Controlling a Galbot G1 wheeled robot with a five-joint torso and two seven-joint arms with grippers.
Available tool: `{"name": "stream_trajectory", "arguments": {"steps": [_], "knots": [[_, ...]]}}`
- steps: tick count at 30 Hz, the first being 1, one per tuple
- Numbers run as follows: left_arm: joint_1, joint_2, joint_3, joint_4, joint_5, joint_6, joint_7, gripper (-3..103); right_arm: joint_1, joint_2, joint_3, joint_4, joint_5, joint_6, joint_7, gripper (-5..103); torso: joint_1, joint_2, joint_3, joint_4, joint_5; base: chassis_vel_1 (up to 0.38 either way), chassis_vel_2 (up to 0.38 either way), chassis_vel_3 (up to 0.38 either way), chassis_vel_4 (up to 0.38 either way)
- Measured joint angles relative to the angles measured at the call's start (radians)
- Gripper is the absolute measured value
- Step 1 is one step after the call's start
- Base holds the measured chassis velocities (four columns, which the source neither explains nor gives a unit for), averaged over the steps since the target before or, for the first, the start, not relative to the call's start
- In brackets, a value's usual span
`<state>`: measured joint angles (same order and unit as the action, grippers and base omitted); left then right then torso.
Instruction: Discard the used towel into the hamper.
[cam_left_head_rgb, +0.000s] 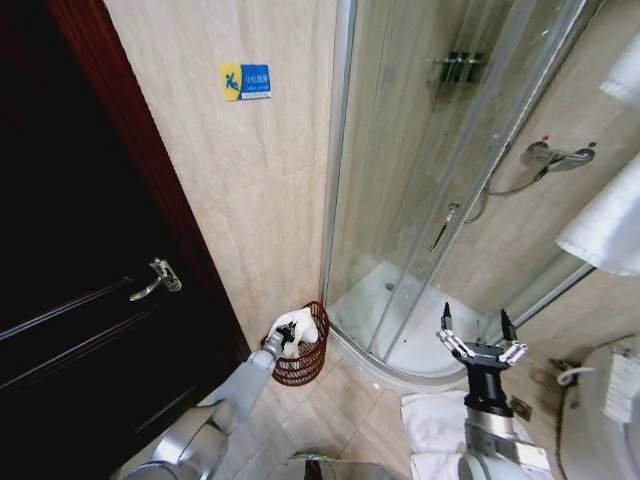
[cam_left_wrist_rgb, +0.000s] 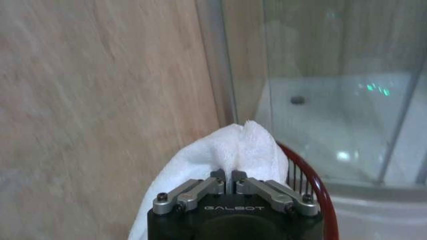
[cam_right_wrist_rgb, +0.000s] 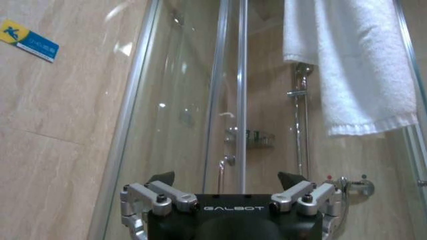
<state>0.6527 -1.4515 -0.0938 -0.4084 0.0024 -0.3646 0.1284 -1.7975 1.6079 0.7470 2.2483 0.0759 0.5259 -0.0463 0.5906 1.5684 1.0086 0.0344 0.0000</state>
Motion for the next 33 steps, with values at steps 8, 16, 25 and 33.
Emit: {"name": "stream_trajectory", "arguments": {"steps": [8, 16, 25, 33], "knots": [[-0.020, -0.027, -0.011, 0.072, 0.066, -0.003, -0.007, 4, 0.002, -0.002, -0.006, 0.007, -0.010, -0.007, -0.006, 100, 0.000, 0.000, 0.000, -0.0001, -0.0001, 0.000, 0.000, 0.000, 0.000], [-0.038, -0.036, -0.016, 0.081, 0.059, -0.001, -0.026, 4, -0.005, 0.000, -0.010, 0.003, -0.010, -0.011, -0.014, 100, 0.000, 0.000, 0.000, -0.0002, -0.0001, 0.000, 0.000, 0.000, 0.000], [-0.025, -0.023, -0.006, 0.048, 0.041, 0.020, 0.000, 28, -0.011, -0.007, -0.008, 0.014, -0.001, -0.018, -0.014, 100, 0.000, 0.000, 0.000, 0.0000, -0.0002, 0.000, 0.000, 0.000, 0.000], [-0.004, -0.011, 0.002, 0.001, 0.030, 0.040, 0.008, 55, -0.011, -0.005, -0.010, 0.017, -0.013, -0.018, -0.014, 100, 0.000, 0.000, 0.000, -0.0001, -0.0001, 0.000, 0.000, 0.000, 0.000]]}}
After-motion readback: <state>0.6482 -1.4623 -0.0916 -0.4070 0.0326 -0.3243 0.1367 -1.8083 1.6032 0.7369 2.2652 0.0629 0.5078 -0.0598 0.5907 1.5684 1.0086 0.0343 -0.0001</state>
